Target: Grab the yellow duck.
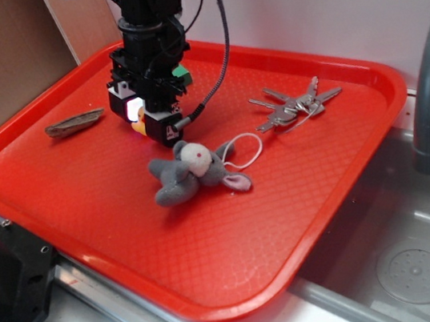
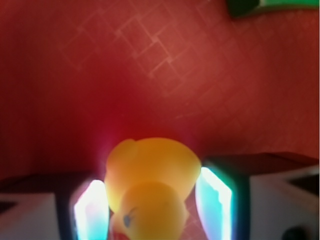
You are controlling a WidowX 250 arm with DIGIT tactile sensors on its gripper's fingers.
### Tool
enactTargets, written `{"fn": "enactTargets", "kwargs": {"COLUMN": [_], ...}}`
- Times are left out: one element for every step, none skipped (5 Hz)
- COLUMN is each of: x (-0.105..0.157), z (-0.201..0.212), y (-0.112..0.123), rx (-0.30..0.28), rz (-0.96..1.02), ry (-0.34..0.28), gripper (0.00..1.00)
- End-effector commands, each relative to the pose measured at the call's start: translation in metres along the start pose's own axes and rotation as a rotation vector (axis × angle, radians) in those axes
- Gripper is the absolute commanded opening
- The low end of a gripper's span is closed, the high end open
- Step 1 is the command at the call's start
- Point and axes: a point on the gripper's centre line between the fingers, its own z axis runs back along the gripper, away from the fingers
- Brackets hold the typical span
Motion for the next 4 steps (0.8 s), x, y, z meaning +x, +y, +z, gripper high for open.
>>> {"fn": "enactTargets", "kwargs": {"x": [-0.034, -0.068, -0.092, -0.105], "z": [0.082, 0.124, 0.169, 0.217], "y": [0.015, 0.014, 0.019, 0.021], "rx": [-0.067, -0.133, -0.129, -0.123], "rz": [0.147, 0.222, 0.266, 0.246], "ry": [-0.142, -0.169, -0.176, -0.206], "gripper": [0.0, 0.0, 0.0, 0.0]}}
